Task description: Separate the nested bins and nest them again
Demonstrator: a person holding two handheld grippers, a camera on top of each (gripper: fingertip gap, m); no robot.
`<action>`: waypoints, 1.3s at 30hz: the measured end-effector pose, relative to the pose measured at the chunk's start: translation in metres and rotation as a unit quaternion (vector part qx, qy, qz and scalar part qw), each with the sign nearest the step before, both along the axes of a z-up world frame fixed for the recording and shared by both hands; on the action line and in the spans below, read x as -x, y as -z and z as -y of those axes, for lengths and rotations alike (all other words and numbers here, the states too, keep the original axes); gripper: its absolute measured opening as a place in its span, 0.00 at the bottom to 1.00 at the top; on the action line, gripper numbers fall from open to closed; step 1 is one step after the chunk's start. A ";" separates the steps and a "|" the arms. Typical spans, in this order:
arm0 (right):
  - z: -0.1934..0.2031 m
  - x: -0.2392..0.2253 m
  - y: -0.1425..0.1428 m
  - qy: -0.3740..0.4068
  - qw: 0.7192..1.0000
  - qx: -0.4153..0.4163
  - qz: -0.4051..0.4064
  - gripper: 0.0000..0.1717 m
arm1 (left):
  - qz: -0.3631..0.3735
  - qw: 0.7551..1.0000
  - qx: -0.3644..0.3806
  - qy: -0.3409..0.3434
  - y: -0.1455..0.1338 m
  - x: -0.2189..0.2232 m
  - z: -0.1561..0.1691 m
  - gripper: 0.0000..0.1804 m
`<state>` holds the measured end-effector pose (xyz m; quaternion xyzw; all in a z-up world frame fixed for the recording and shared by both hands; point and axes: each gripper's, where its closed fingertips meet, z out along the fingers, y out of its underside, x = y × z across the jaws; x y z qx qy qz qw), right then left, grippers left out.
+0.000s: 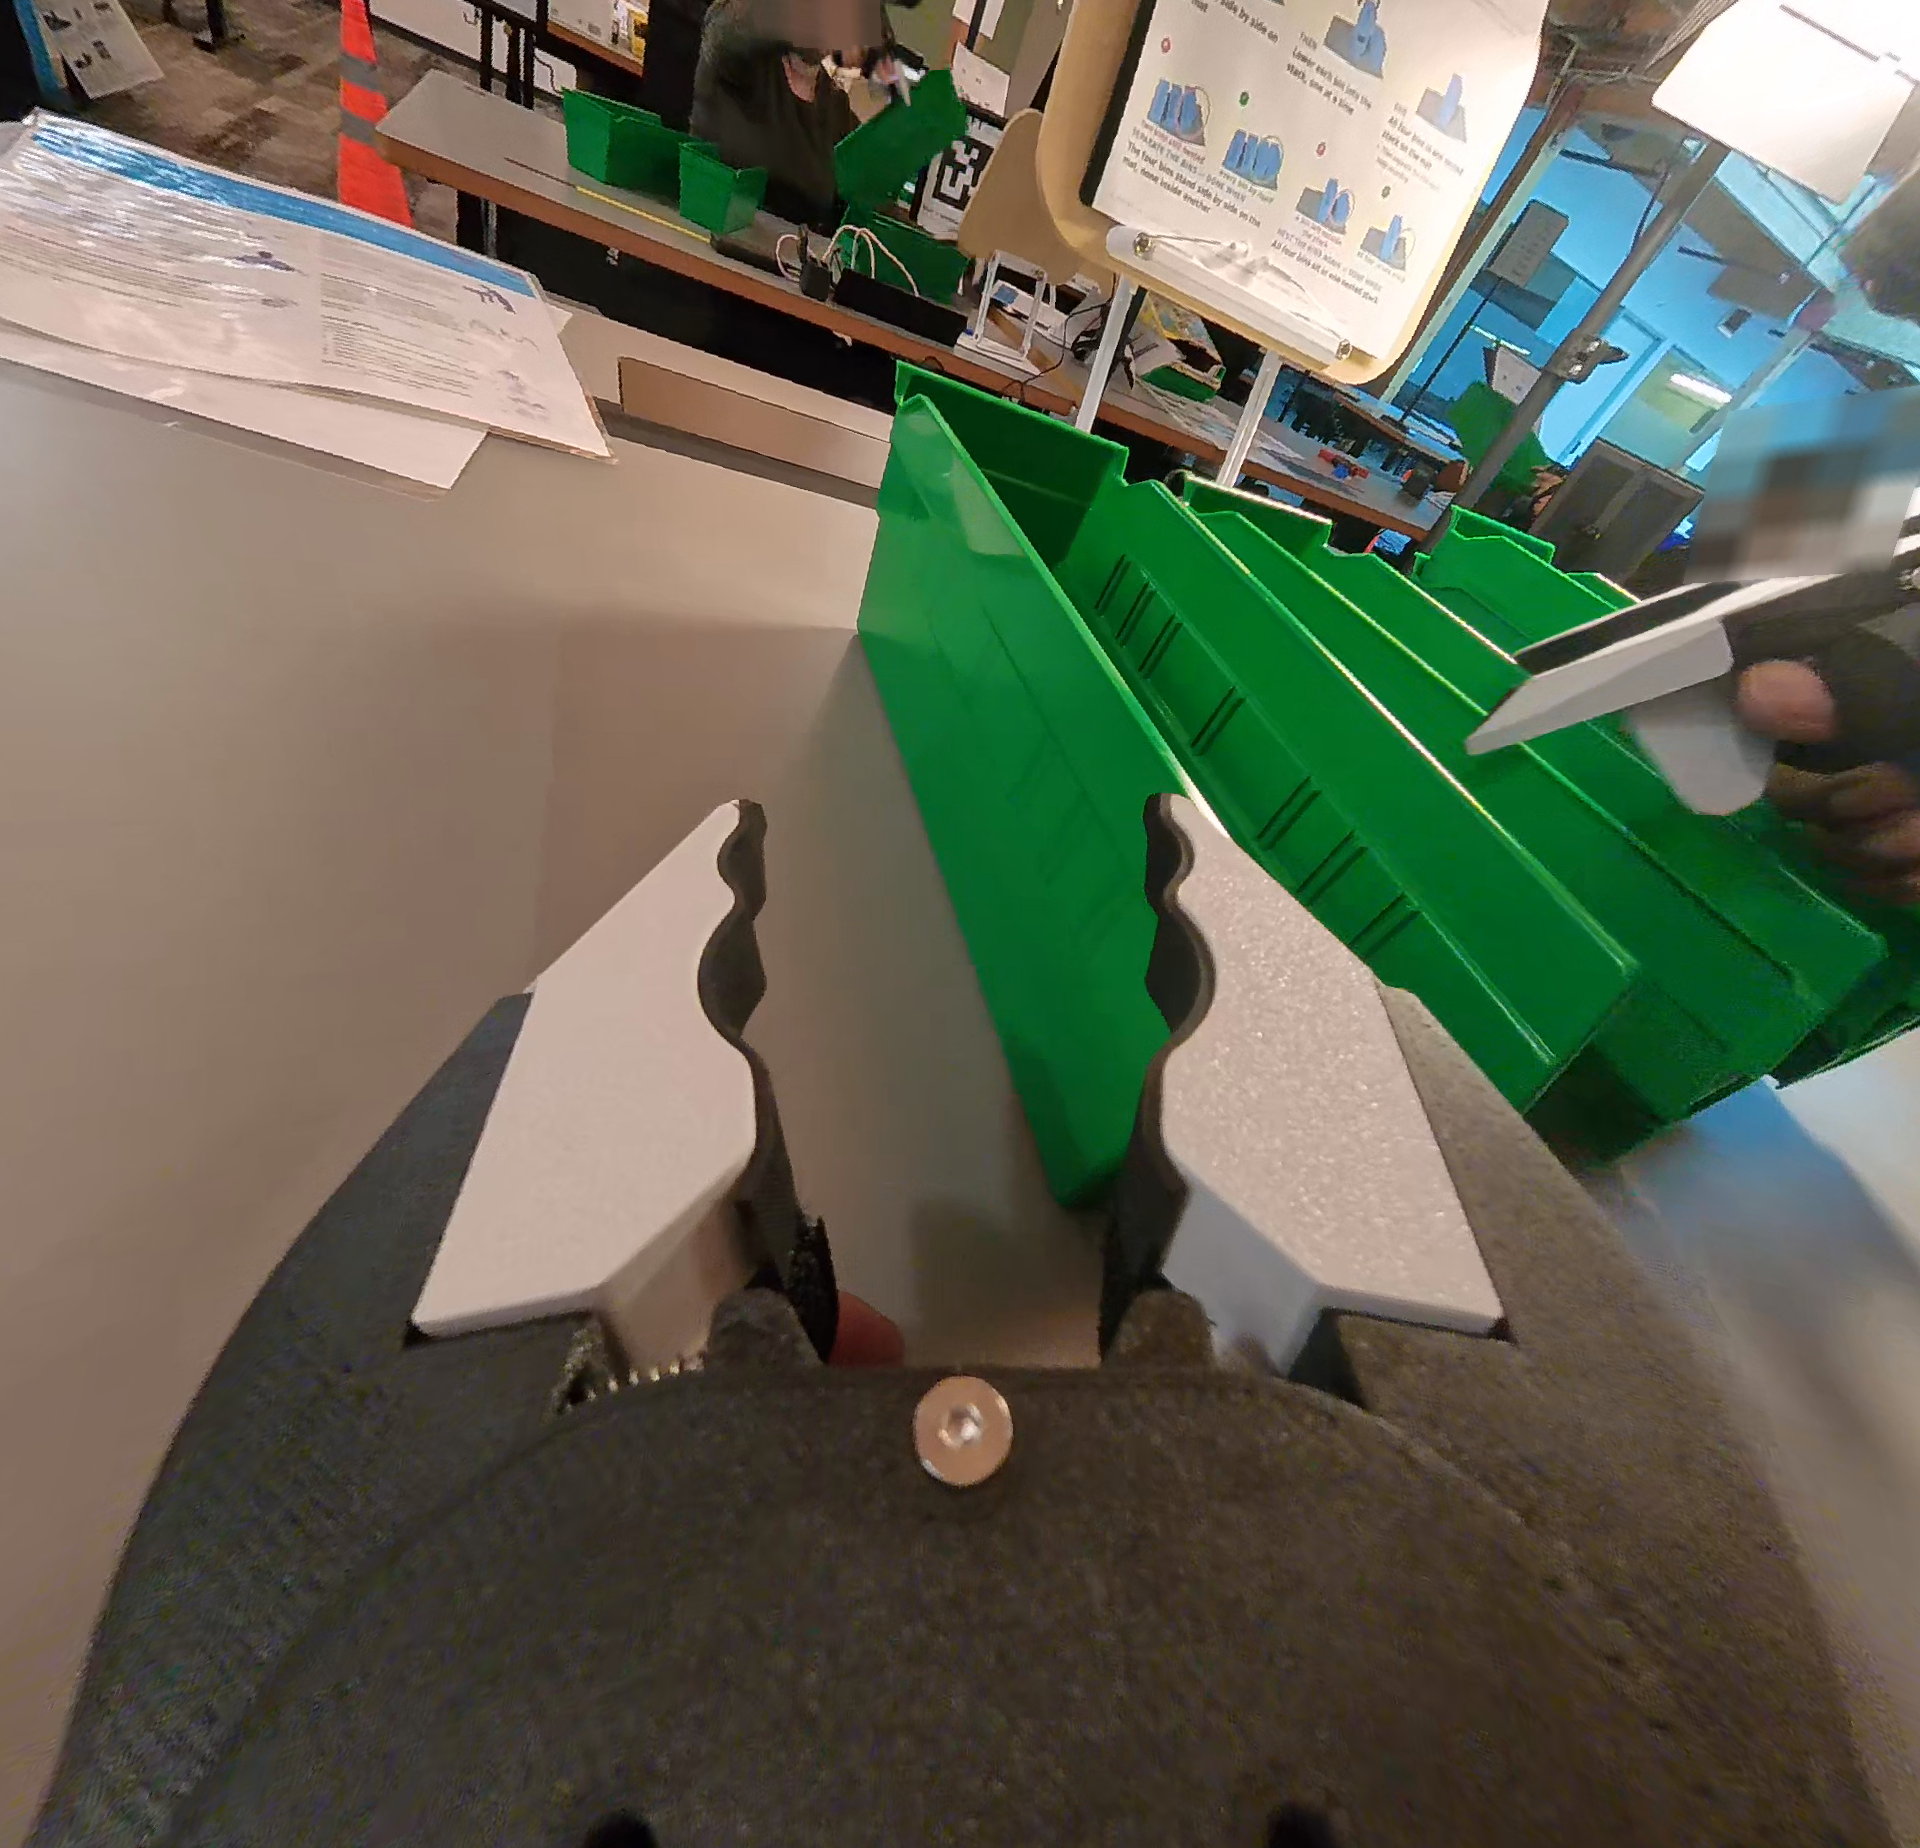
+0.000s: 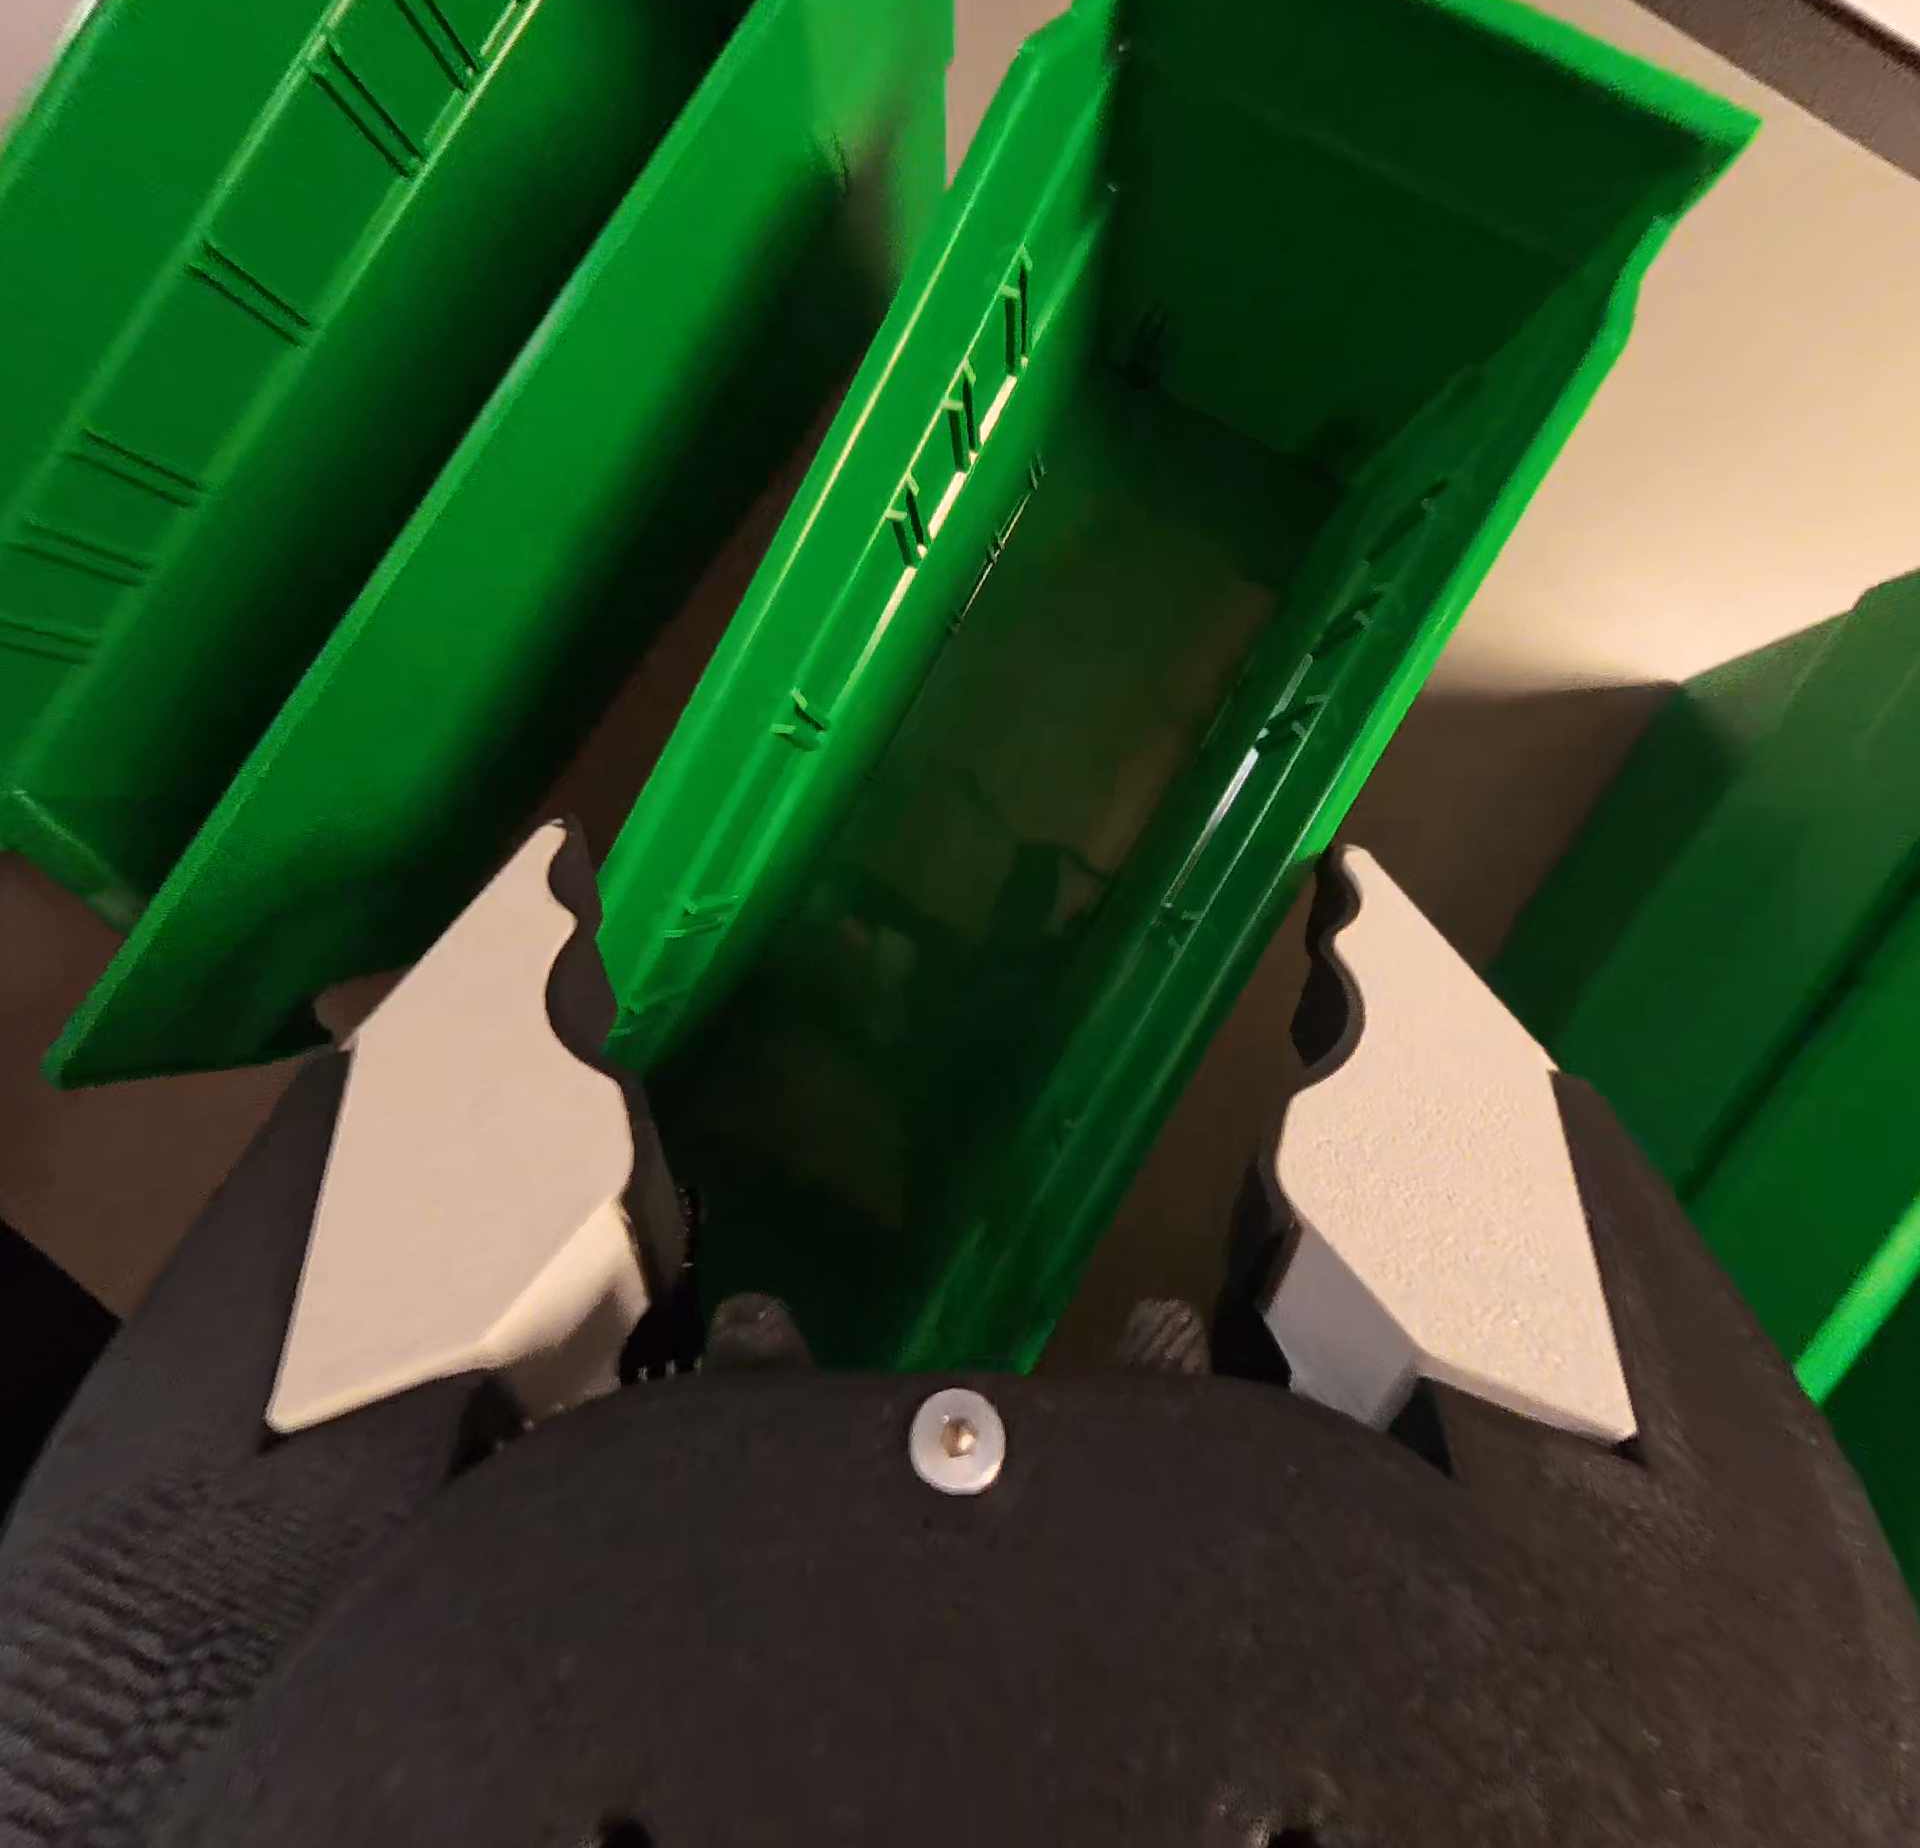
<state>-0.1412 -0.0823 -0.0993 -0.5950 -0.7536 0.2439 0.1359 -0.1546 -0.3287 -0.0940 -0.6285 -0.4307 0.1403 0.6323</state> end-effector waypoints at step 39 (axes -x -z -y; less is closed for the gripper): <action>-0.005 -0.006 0.020 -0.009 0.999 -0.025 0.041 0.85 | 0.004 1.000 0.011 -0.006 0.002 0.000 0.000 0.40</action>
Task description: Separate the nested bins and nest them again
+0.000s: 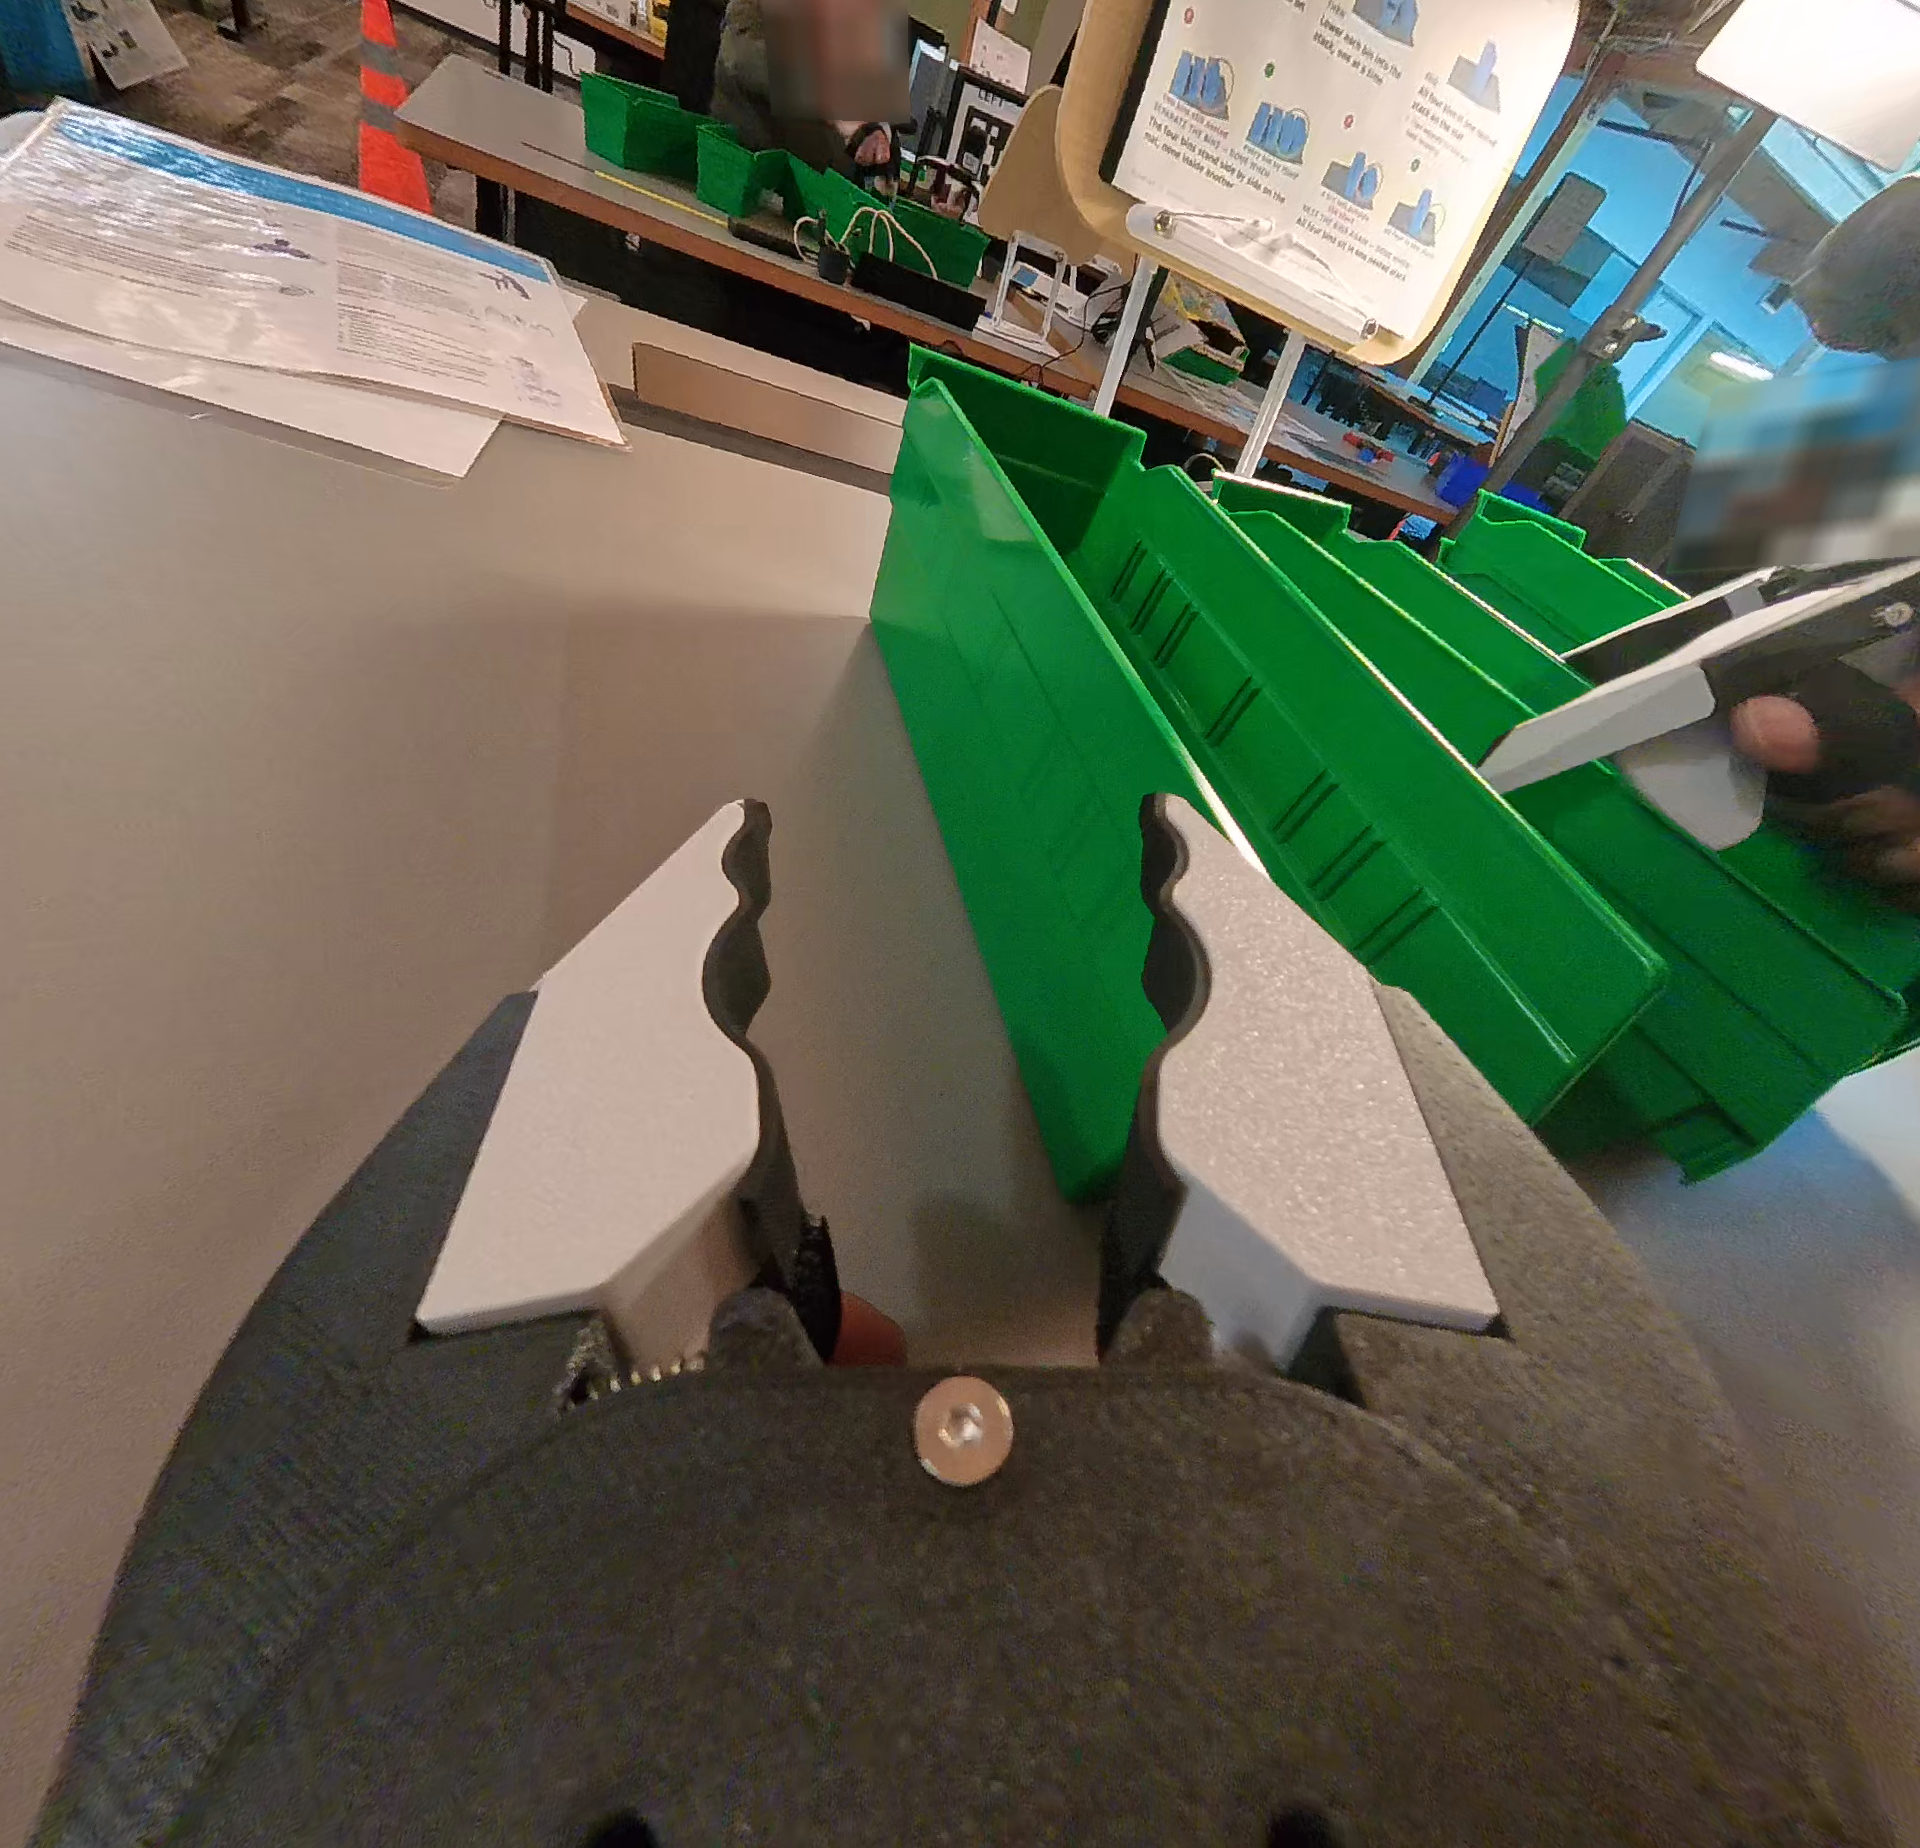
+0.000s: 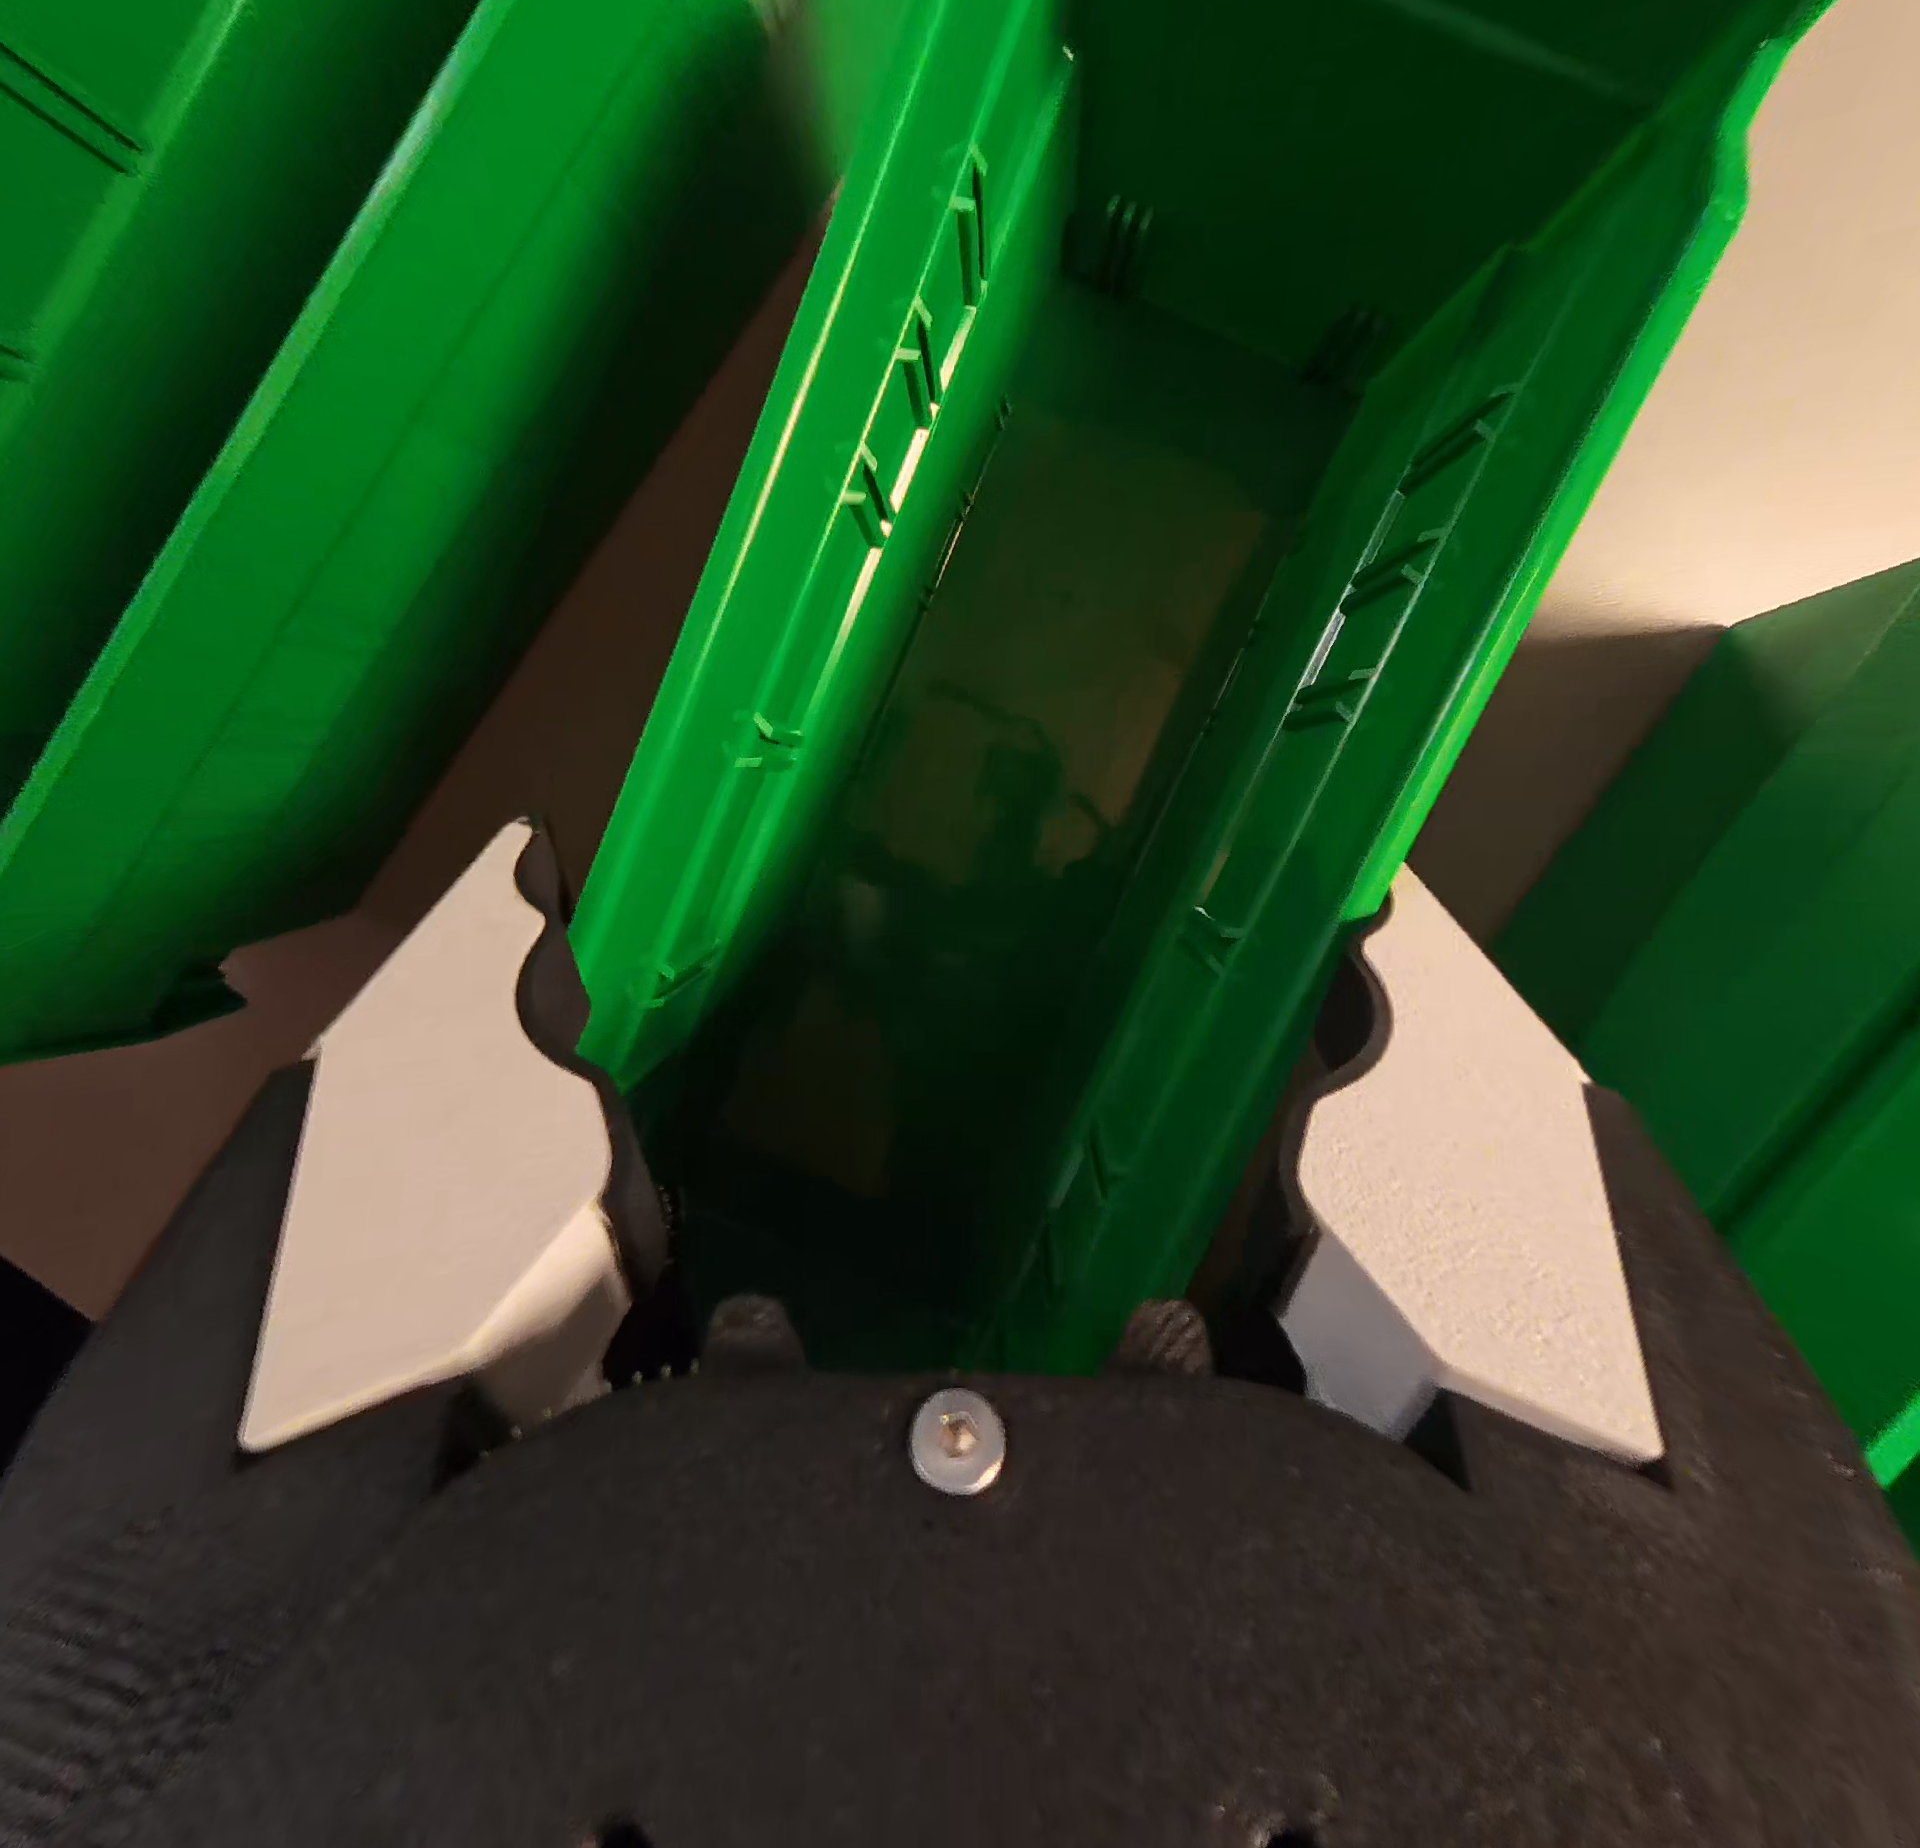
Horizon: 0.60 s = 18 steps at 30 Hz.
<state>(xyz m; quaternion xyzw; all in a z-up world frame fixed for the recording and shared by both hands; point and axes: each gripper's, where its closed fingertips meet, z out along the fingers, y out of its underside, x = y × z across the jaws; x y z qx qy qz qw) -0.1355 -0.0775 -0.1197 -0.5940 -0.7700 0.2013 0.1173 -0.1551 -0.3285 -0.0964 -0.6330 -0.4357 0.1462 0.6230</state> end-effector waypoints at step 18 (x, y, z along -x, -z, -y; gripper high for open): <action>0.009 -0.007 -0.013 -0.042 0.999 0.013 -0.012 0.66 | -0.001 1.000 -0.002 -0.001 -0.001 0.000 0.001 0.39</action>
